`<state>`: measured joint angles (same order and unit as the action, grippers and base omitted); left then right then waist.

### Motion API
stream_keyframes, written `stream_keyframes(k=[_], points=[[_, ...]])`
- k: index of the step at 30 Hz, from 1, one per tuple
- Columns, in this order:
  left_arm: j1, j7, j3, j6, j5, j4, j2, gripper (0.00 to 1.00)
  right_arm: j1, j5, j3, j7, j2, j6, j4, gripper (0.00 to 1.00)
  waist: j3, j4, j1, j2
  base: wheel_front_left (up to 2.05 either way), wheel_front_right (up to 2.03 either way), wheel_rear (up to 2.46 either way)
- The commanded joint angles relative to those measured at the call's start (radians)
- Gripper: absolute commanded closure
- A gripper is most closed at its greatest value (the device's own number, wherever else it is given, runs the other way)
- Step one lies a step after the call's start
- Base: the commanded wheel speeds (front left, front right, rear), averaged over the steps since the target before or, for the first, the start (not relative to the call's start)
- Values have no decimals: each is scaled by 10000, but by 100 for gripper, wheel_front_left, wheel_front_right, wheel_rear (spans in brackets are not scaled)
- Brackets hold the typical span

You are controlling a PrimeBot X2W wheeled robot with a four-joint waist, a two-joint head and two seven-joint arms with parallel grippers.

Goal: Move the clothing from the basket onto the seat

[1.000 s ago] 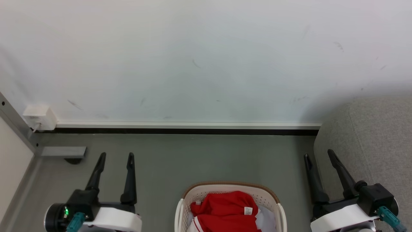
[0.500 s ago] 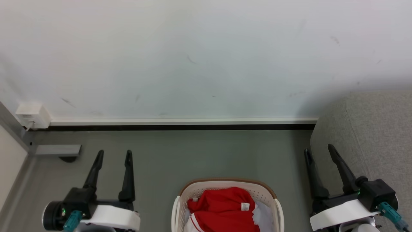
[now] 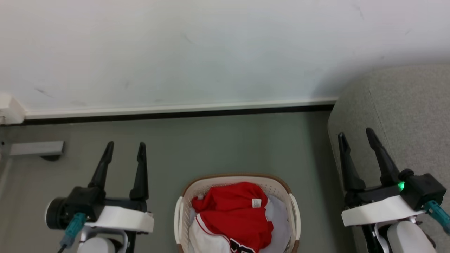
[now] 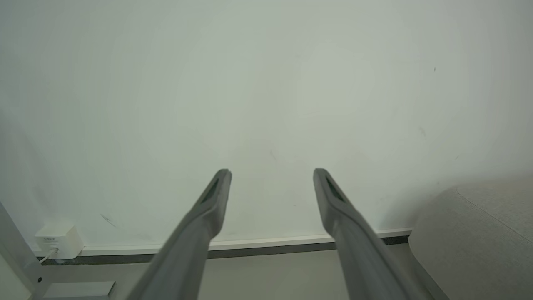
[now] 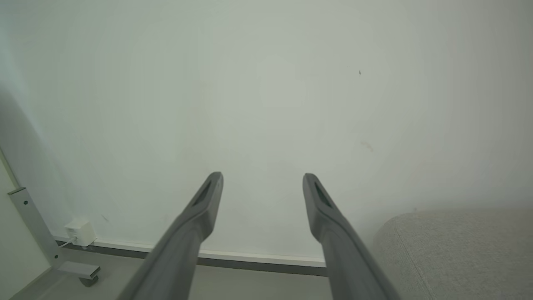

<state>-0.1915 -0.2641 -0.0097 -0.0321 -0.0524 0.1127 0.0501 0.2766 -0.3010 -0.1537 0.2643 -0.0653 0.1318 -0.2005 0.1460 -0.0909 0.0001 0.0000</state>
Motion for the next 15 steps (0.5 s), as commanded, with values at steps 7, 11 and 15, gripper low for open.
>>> stream_keyframes(k=[7,11,15], points=[[-742,-7,-52,-367,-214,209,33,0,764,-18,108,1,46,-21,341,0,1341,-596,-1,0,0,0,0],[-1163,-7,-156,-555,-136,491,102,0,1148,2,96,1,76,-21,519,0,1981,-826,-1,0,0,0,0],[-1610,-7,-329,-698,-45,964,205,0,1461,-25,235,1,105,-21,687,0,2494,-1000,-1,0,0,0,0]])
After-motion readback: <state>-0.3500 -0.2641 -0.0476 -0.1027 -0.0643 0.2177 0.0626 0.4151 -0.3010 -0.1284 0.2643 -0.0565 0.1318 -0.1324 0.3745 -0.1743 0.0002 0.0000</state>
